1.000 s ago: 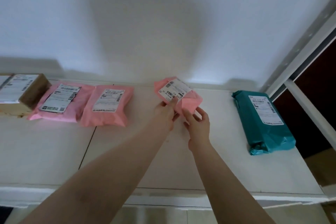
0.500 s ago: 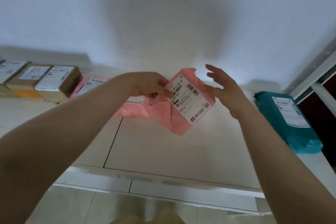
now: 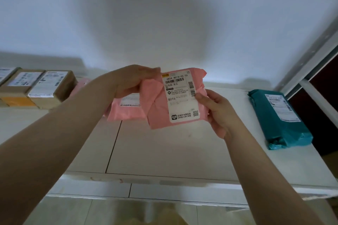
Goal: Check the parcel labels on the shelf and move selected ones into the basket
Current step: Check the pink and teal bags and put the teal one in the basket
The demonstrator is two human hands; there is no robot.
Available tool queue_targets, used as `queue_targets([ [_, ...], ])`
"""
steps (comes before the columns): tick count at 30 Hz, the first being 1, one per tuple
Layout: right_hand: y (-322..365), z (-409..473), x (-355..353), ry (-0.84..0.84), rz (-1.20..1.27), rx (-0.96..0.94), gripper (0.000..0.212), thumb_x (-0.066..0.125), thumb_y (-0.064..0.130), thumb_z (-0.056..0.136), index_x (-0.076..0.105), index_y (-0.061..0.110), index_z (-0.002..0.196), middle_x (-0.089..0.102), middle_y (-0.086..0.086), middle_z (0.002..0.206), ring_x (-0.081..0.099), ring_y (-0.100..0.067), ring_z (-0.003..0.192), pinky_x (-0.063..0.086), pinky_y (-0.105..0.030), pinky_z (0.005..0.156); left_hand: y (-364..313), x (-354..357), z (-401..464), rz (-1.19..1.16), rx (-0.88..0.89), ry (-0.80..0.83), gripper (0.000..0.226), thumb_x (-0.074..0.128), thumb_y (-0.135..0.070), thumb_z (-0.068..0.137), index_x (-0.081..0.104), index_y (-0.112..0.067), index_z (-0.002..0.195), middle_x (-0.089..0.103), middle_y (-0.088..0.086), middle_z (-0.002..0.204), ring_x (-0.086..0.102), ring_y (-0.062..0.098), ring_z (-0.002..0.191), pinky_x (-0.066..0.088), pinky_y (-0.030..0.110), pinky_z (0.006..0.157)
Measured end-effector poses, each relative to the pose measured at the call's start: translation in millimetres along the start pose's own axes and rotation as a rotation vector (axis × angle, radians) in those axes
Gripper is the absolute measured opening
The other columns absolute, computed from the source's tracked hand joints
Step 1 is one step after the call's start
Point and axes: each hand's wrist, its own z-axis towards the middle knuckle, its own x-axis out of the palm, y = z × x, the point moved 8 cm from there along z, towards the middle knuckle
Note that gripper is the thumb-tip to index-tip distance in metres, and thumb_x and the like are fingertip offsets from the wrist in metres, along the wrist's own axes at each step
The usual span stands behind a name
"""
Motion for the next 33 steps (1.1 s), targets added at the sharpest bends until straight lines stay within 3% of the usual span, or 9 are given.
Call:
queue_targets([
  [4,-3,1,-8,-0.104,0.12,0.031,0.023,0.068,0.017,0.089,0.07,0.01,0.111,0.077,-0.008,0.103,0.074,-0.022,0.088,0.062,-0.033,0.074,12,-1,1,-0.168,0.006,-0.049,0.061,0.052,-0.056,0.082,0.063,-0.012,0.122,0.067,0.013,0.12,0.063,0.026,0.109,0.052,0.036,0.094],
  [7,0,2,-10,-0.138,0.136,0.026,0.022,0.069,0.018,0.089,0.071,0.01,0.109,0.077,-0.009,0.104,0.073,-0.022,0.088,0.062,-0.034,0.075,21,9,-2,-0.19,-0.003,-0.001,0.067,0.061,-0.059,0.072,0.062,-0.013,0.121,0.068,0.007,0.108,0.065,0.022,0.097,0.056,0.035,0.084],
  [11,5,0,-10,-0.15,0.152,0.02,0.022,0.068,0.014,0.089,0.07,0.009,0.11,0.077,-0.008,0.101,0.072,-0.02,0.083,0.061,-0.03,0.065,29,14,-2,-0.257,0.0,0.026,0.087,0.088,-0.06,0.041,0.067,-0.015,0.112,0.074,0.003,0.099,0.072,0.017,0.083,0.058,0.033,0.066],
  [15,8,-3,-5,-0.128,0.138,0.021,0.029,0.068,0.014,0.09,0.067,0.006,0.118,0.076,-0.009,0.105,0.073,-0.019,0.084,0.062,-0.035,0.073,35,8,1,-0.335,-0.031,-0.04,0.055,0.068,-0.039,0.084,0.059,-0.01,0.129,0.066,0.012,0.124,0.066,0.028,0.109,0.058,0.041,0.081],
  [19,9,-9,-4,-0.116,0.114,0.034,0.029,0.068,0.025,0.091,0.067,0.008,0.115,0.077,-0.004,0.1,0.072,-0.015,0.079,0.059,-0.03,0.065,35,6,-3,-0.344,-0.006,-0.067,0.053,0.066,-0.033,0.084,0.058,-0.007,0.129,0.063,0.015,0.13,0.059,0.033,0.119,0.05,0.047,0.098],
  [23,5,-11,-6,-0.063,0.085,0.057,0.021,0.069,0.022,0.089,0.066,0.01,0.107,0.075,-0.008,0.102,0.07,-0.019,0.081,0.06,-0.031,0.067,32,10,-14,-0.349,0.004,-0.075,0.058,0.064,-0.031,0.079,0.057,-0.003,0.129,0.063,0.015,0.13,0.059,0.031,0.114,0.053,0.04,0.093],
  [25,2,-12,-7,-0.034,0.075,0.076,0.027,0.069,0.02,0.089,0.064,0.007,0.112,0.074,-0.013,0.108,0.069,-0.023,0.088,0.062,-0.037,0.076,35,13,-18,-0.353,-0.005,-0.066,0.062,0.067,-0.031,0.075,0.057,-0.001,0.129,0.065,0.014,0.125,0.062,0.028,0.108,0.057,0.036,0.087],
  [29,-4,-13,-10,-0.006,0.084,0.095,0.042,0.069,0.017,0.087,0.061,0.0,0.124,0.073,-0.015,0.113,0.068,-0.025,0.091,0.062,-0.035,0.072,39,20,-21,-0.384,-0.002,0.009,0.082,0.093,-0.038,0.045,0.066,-0.003,0.114,0.075,0.008,0.103,0.072,0.017,0.083,0.06,0.027,0.065],
  [33,-5,-12,-12,0.024,0.079,0.09,0.049,0.07,0.017,0.083,0.059,-0.002,0.126,0.07,-0.018,0.119,0.067,-0.028,0.097,0.061,-0.039,0.08,38,25,-23,-0.418,0.011,0.016,0.056,0.075,-0.03,0.065,0.064,-0.003,0.114,0.075,0.008,0.1,0.072,0.015,0.08,0.06,0.027,0.066],
])
